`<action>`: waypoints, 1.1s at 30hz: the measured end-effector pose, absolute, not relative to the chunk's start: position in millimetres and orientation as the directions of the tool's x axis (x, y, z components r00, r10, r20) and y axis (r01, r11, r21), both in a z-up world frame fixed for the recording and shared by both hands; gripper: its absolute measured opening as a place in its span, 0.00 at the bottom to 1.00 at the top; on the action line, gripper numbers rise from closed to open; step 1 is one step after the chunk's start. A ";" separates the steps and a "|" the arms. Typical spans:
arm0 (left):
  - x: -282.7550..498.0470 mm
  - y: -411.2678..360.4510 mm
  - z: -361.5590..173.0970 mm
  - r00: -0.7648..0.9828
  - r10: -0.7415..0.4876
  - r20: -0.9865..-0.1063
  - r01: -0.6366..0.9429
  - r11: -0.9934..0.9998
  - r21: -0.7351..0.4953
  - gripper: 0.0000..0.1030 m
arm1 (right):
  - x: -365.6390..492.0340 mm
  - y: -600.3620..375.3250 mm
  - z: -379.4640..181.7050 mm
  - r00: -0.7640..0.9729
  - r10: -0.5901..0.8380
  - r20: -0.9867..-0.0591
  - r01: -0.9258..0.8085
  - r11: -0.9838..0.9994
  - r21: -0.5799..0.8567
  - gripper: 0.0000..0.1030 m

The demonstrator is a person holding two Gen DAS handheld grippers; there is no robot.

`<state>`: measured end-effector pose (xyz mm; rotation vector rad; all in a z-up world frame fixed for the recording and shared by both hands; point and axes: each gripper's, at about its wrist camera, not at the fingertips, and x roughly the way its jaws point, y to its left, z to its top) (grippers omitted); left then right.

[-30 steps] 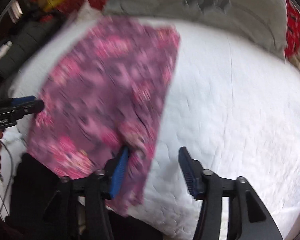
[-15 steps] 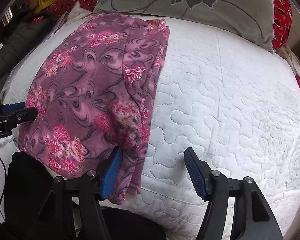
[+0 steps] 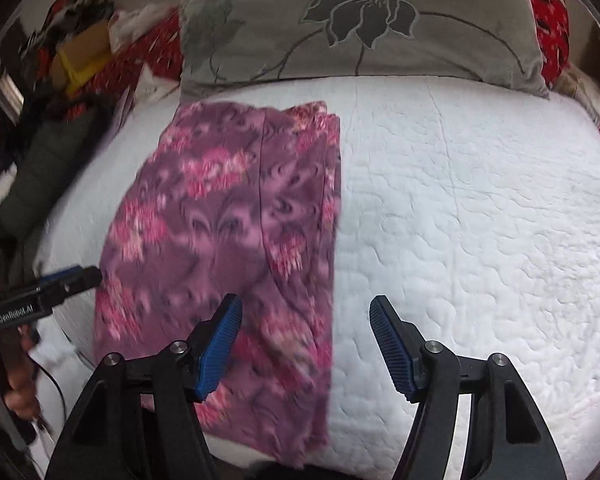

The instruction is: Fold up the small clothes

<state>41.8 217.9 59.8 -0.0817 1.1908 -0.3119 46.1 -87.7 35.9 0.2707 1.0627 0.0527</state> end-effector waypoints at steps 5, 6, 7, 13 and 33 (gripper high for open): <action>56.7 222.6 40.0 0.274 -0.338 -0.900 0.147 0.940 -0.309 0.64 | 71.4 -88.1 14.1 0.469 0.284 -0.836 0.110 0.921 0.374 0.12; 56.7 221.8 38.3 0.278 -0.341 -0.898 0.147 0.939 -0.311 0.66 | 70.6 -84.2 23.3 0.505 0.265 -0.822 0.076 0.934 0.348 0.11; 59.0 221.0 34.2 0.278 -0.338 -0.899 0.146 0.940 -0.308 0.73 | 69.0 -83.7 28.6 0.523 0.259 -0.812 0.062 0.939 0.340 0.11; 69.5 219.1 48.1 0.294 -0.387 -0.874 0.147 0.922 -0.358 0.74 | 77.8 -90.8 12.7 0.461 0.260 -0.848 0.091 0.937 0.337 0.16; 73.5 195.4 26.1 0.321 -0.264 -0.909 0.235 0.953 -0.194 0.80 | 100.9 -92.9 21.3 0.409 0.176 -0.896 -0.027 0.983 0.180 0.51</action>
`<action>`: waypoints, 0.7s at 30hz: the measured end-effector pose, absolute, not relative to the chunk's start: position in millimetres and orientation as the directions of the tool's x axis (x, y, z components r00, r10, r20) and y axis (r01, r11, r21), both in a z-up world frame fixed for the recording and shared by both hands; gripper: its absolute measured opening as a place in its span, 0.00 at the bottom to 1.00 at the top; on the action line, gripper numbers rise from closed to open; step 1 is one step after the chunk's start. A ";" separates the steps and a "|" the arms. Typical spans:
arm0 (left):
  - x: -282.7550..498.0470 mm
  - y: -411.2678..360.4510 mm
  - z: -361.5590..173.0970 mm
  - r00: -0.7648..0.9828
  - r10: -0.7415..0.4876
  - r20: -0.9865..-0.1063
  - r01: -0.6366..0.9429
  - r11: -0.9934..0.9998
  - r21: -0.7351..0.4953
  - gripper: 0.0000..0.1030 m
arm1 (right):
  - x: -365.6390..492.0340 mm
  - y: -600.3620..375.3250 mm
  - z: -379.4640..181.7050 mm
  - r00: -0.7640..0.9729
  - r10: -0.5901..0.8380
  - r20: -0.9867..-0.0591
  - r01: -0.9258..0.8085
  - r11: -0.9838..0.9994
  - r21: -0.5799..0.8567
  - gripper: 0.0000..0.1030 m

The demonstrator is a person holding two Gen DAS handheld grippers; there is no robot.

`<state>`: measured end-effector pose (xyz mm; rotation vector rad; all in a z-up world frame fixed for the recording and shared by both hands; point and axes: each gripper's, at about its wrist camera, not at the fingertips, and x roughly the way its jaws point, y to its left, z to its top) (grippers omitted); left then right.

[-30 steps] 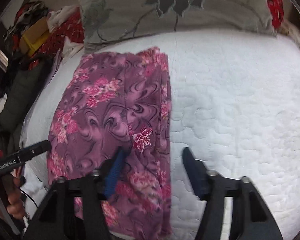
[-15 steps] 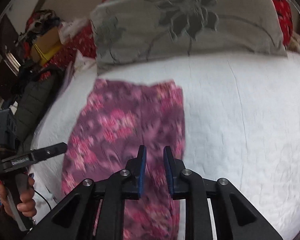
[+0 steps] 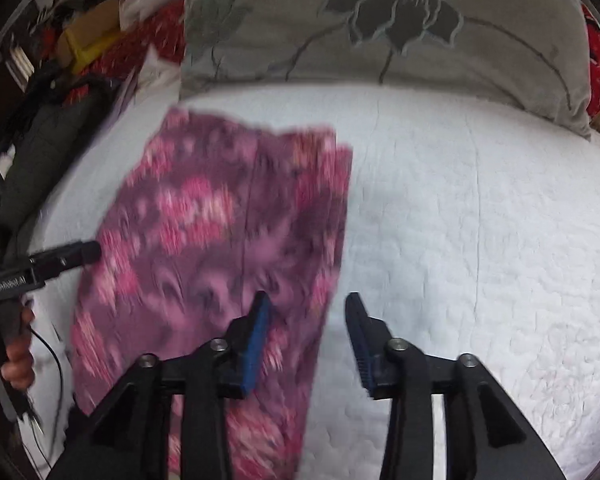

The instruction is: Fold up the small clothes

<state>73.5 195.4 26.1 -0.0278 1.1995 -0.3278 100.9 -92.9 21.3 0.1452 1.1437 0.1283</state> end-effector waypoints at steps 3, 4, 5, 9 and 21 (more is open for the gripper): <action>57.2 204.2 34.4 0.346 -0.259 -0.902 0.218 0.957 -0.192 0.80 | 84.7 -89.8 11.7 0.418 0.085 -0.905 -0.007 0.996 0.090 0.60; 50.9 206.0 38.7 0.351 -0.256 -0.901 0.229 0.956 -0.182 0.80 | 80.7 -89.3 16.7 0.420 0.057 -0.906 0.018 0.997 0.071 0.61; 42.7 207.7 43.6 0.364 -0.237 -0.901 0.243 0.958 -0.154 0.80 | 75.7 -88.6 22.5 0.420 0.026 -0.907 0.046 0.998 0.049 0.61; 15.9 217.7 53.9 0.411 -0.178 -0.894 0.262 0.962 -0.072 0.80 | 45.4 -84.5 44.7 0.442 -0.062 -0.895 0.084 0.996 -0.027 0.72; -50.7 228.4 61.2 0.560 0.034 -0.828 0.208 0.961 0.180 0.80 | -41.9 -67.2 74.6 0.536 -0.151 -0.831 0.098 0.988 -0.117 0.91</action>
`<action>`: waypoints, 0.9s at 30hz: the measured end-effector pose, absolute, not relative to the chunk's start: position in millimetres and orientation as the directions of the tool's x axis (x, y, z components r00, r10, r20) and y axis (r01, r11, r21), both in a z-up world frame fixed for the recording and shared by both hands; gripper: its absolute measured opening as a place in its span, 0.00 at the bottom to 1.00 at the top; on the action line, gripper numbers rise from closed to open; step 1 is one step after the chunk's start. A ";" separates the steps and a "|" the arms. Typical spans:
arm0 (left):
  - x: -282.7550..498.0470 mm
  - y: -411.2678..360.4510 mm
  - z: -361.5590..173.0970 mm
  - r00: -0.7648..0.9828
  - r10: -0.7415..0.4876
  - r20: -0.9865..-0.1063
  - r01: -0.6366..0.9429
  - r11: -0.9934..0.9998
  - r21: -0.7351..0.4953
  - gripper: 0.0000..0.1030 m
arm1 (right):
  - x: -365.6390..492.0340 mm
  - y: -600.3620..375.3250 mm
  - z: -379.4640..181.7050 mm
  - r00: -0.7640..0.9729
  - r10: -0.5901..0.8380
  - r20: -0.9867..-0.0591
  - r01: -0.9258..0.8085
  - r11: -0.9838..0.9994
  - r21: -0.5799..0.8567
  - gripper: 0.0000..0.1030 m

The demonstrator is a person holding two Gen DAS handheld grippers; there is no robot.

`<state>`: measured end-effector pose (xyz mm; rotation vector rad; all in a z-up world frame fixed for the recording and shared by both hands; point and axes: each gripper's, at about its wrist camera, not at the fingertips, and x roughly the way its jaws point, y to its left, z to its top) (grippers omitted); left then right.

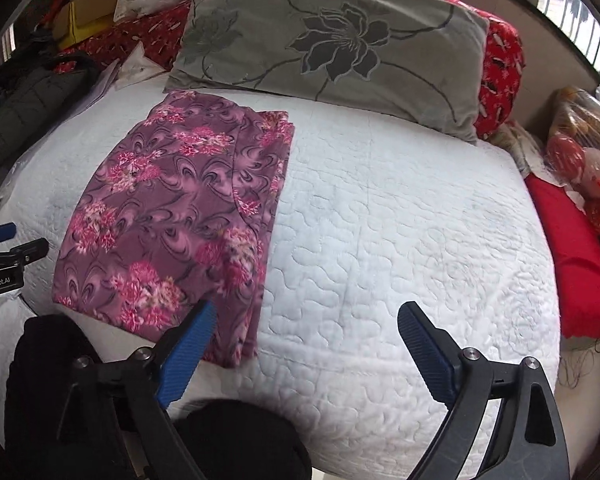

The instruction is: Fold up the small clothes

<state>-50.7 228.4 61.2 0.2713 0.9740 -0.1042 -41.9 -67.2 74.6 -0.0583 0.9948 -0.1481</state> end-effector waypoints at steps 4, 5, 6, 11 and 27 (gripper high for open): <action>-64.5 221.5 64.9 0.591 0.043 -0.805 0.218 0.953 0.211 0.80 | -53.2 -66.3 79.3 0.565 -0.209 -0.798 0.128 0.978 -0.166 0.93; -66.0 219.6 65.5 0.594 0.038 -0.803 0.225 0.951 0.211 0.80 | -55.8 -65.6 79.9 0.568 -0.221 -0.793 0.135 0.975 -0.174 0.94; -69.4 217.2 66.6 0.598 0.032 -0.801 0.230 0.950 0.210 0.80 | -57.7 -65.5 80.7 0.572 -0.227 -0.788 0.141 0.974 -0.178 0.94; -81.1 207.4 70.7 0.602 0.001 -0.798 0.254 0.948 0.193 0.80 | -63.7 -68.6 85.3 0.597 -0.241 -0.766 0.177 0.970 -0.167 0.95; -96.5 199.3 82.2 0.613 -0.064 -0.787 0.274 0.952 0.137 0.80 | -78.2 -61.2 85.1 0.604 -0.227 -0.764 0.170 0.973 -0.154 0.97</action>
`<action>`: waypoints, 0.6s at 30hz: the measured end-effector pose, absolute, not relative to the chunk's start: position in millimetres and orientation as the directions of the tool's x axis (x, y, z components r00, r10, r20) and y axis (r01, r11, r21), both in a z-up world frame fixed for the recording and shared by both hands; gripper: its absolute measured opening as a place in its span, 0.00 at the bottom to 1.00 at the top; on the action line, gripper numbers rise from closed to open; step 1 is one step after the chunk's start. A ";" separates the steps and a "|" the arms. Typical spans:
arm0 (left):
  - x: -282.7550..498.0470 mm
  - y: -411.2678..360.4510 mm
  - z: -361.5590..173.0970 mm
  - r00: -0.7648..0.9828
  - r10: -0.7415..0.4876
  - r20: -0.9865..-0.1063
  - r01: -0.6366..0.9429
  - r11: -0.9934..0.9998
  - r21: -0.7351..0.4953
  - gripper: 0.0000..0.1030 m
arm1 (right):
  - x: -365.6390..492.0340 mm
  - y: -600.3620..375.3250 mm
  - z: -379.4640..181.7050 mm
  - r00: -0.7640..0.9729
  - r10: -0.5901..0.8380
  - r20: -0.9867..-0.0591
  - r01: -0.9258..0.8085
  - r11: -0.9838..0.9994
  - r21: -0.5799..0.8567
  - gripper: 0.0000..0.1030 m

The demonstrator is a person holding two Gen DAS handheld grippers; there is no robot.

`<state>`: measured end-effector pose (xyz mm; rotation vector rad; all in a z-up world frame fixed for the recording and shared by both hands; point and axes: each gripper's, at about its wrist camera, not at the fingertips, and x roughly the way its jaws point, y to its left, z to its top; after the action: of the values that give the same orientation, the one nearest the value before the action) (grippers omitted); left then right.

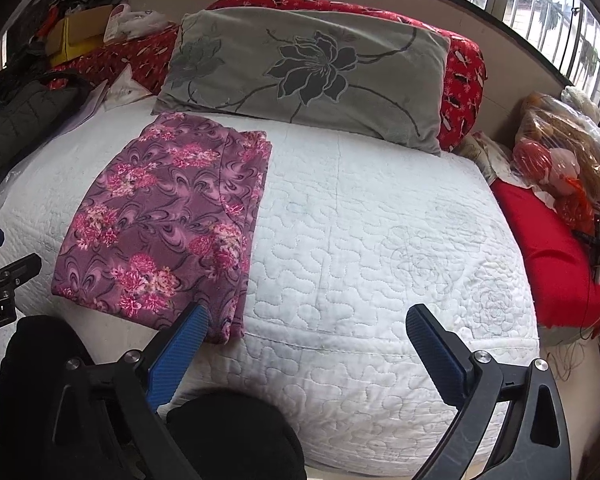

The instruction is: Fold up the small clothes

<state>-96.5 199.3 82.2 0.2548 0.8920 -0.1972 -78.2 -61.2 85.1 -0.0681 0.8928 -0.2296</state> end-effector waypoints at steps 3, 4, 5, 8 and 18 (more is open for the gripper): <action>-97.6 199.0 83.0 0.614 -0.069 -0.786 0.279 0.951 0.134 0.80 | -79.3 -59.8 85.5 0.607 -0.230 -0.760 0.173 0.973 -0.156 0.98; -98.3 198.4 83.1 0.613 -0.072 -0.787 0.280 0.951 0.132 0.80 | -79.8 -59.3 86.3 0.610 -0.233 -0.757 0.174 0.972 -0.159 0.98; -98.1 198.7 83.3 0.612 -0.077 -0.787 0.284 0.950 0.127 0.80 | -80.4 -58.9 87.3 0.614 -0.235 -0.753 0.175 0.972 -0.160 0.98; -99.0 198.5 84.9 0.609 -0.094 -0.788 0.293 0.950 0.113 0.80 | -80.8 -59.3 88.9 0.618 -0.233 -0.751 0.173 0.972 -0.159 0.99; -102.2 193.3 87.5 0.591 -0.135 -0.795 0.314 0.947 0.073 0.80 | -81.2 -65.6 87.9 0.607 -0.216 -0.765 0.178 0.975 -0.134 0.99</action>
<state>-102.2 193.3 87.5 0.2147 0.9024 -0.2635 -81.2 -65.6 87.9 -0.0457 0.8896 -0.2280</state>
